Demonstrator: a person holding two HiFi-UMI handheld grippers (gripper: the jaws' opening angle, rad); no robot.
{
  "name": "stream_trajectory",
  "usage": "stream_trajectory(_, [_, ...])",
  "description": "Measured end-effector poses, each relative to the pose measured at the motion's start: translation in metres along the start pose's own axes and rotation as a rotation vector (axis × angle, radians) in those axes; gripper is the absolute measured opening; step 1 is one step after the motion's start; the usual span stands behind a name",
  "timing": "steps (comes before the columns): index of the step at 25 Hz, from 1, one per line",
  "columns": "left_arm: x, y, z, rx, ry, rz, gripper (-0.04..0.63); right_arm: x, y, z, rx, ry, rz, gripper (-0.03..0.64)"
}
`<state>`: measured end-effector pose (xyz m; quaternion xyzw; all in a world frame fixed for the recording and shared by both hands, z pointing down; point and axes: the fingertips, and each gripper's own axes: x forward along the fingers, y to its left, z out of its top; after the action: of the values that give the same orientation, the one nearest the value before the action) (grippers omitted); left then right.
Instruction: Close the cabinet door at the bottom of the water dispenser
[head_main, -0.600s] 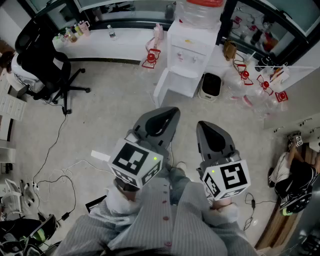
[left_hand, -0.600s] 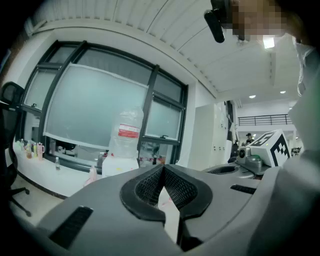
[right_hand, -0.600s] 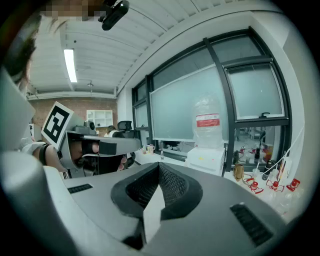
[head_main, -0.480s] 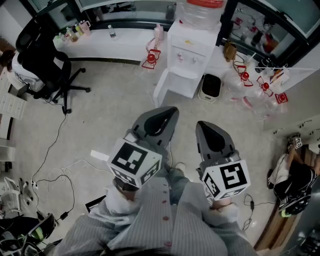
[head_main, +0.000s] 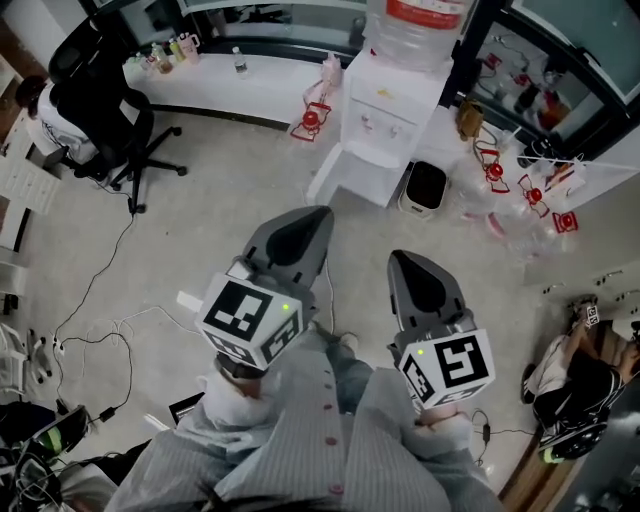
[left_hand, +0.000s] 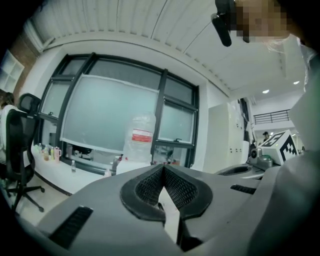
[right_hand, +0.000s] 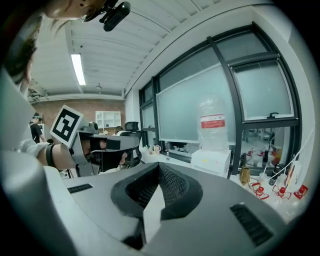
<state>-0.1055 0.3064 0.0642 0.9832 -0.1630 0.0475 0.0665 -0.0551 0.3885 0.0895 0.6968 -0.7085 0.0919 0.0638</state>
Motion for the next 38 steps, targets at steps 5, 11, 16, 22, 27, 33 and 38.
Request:
stream_trajectory(5, [-0.007, 0.008, -0.006, -0.019, -0.01, 0.092, 0.009, -0.004, -0.004, -0.01, 0.0, 0.014, 0.053, 0.014])
stream_trajectory(11, [0.003, 0.023, -0.012, -0.033, 0.003, 0.136, 0.009, 0.013, -0.013, -0.018, 0.008, 0.04, 0.097, 0.014])
stream_trajectory(16, [0.027, 0.048, -0.011, -0.037, 0.016, 0.126, 0.009, 0.05, -0.028, -0.012, 0.009, 0.05, 0.103, 0.014])
stream_trajectory(22, [0.066, 0.108, 0.003, -0.03, 0.019, 0.096, 0.009, 0.114, -0.045, 0.004, 0.021, 0.05, 0.067, 0.014])
stream_trajectory(27, [0.098, 0.166, 0.021, -0.016, 0.022, 0.06, 0.009, 0.173, -0.053, 0.023, 0.038, 0.046, 0.032, 0.014])
stream_trajectory(33, [0.123, 0.223, 0.024, -0.006, 0.051, 0.014, 0.009, 0.232, -0.061, 0.029, 0.072, 0.059, -0.024, 0.014])
stream_trajectory(38, [0.139, 0.253, 0.017, -0.02, 0.082, -0.022, 0.009, 0.265, -0.068, 0.025, 0.1, 0.089, -0.068, 0.014])
